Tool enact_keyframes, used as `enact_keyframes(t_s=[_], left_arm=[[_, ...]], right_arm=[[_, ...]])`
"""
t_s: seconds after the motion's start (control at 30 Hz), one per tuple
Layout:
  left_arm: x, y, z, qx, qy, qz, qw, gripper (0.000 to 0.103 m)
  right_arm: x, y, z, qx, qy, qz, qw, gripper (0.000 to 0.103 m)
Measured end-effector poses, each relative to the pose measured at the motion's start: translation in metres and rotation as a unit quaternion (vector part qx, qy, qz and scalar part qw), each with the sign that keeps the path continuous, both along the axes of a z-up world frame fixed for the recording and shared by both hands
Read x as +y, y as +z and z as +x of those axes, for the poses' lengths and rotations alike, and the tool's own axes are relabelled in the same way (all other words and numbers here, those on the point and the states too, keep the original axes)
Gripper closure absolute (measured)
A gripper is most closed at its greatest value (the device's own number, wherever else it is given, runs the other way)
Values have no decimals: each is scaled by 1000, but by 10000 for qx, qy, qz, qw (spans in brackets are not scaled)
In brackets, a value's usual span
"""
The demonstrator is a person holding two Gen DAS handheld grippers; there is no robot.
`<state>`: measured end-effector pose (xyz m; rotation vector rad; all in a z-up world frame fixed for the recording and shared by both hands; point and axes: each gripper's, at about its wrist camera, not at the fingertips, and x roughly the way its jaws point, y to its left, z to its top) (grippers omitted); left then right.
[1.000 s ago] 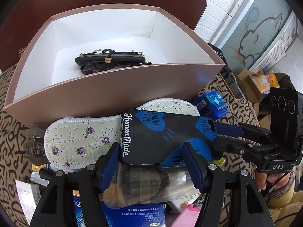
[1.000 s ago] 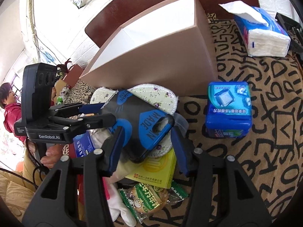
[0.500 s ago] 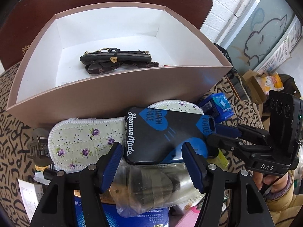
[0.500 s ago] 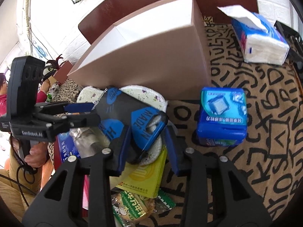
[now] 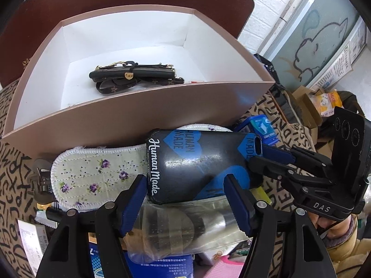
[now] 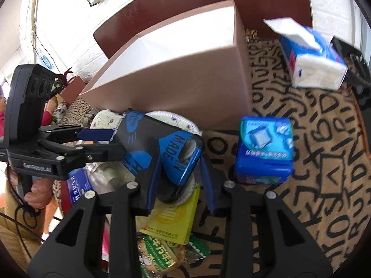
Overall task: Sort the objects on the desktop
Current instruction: 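Close the left tool on the black Human Made phone case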
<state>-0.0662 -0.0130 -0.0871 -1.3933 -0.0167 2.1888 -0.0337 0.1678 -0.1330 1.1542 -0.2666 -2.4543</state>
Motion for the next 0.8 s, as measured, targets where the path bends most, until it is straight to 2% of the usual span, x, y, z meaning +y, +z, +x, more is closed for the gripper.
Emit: enact_keyframes(t_s=[0.17,0.23,0.27,0.47,0.6,0.8], left_arm=[[1,-4,-7,-34,117,-47,9999,34],[0,-5,-10,-6,161,-86,9998,34],[0,-5,-11,10,149,-86,9999,34],[4,-6,-11,35,37,-253,9997,34],[4,-6,-11,-14,52,-232,9997,32],[4,-1,-4,74,126,-228,9996,34]], right_arm=[[0,0,-1,82,37,136,9999,70],[-3,-3,-2,82,66,273,9996,79],[-4,-4,-3,99,87,355,9993,80],[0,-8,-4,32,92,201,9998,79],[5,-13,-9,-234,117,-146,9996,69],[4,-7,-3,-143,98,-103,9998,69]])
